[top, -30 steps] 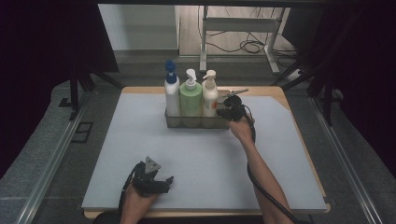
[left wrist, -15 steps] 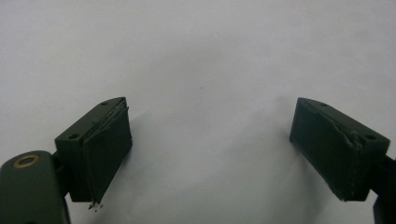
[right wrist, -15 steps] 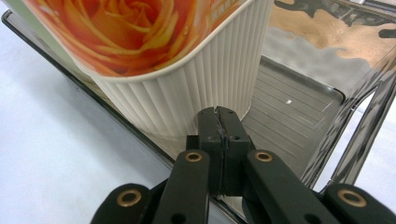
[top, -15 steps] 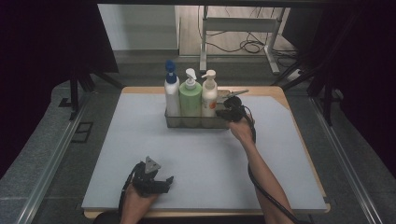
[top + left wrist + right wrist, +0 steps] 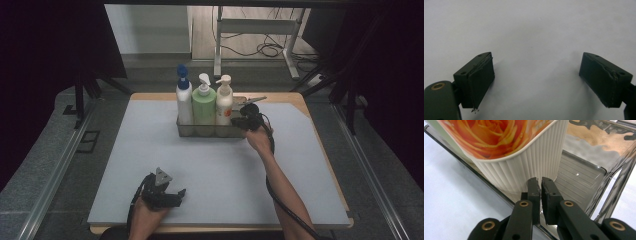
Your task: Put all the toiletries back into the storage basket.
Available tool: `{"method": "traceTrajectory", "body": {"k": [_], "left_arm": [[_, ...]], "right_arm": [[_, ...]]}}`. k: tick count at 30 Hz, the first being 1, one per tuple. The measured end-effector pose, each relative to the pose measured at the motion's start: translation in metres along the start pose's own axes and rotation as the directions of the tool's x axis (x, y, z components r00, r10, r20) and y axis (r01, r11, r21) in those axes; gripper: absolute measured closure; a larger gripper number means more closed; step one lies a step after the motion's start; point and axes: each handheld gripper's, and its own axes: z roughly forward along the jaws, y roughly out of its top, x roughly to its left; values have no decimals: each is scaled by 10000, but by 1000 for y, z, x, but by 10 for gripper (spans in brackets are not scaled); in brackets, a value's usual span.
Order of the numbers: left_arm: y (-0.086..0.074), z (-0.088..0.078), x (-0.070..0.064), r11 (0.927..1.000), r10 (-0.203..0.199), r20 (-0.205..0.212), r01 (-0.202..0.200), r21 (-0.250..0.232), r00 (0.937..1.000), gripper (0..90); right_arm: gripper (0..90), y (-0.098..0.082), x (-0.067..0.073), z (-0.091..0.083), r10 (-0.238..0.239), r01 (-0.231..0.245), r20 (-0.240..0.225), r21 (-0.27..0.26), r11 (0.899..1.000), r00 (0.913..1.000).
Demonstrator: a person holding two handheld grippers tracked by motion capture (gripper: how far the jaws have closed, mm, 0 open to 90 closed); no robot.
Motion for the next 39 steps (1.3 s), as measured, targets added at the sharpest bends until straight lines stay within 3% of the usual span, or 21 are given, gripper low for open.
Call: {"method": "traceTrajectory", "body": {"k": [21,39], "left_arm": [[0,0,0,10000,-11,2,11,-10,10000,122],[0,0,0,10000,1,3,-1,-22,10000,122]], "right_arm": [[699,0,2,-17,-394,407,463,-284,9988,9981],[473,-2,1,-40,-459,485,374,-712,9963,9982]]}}
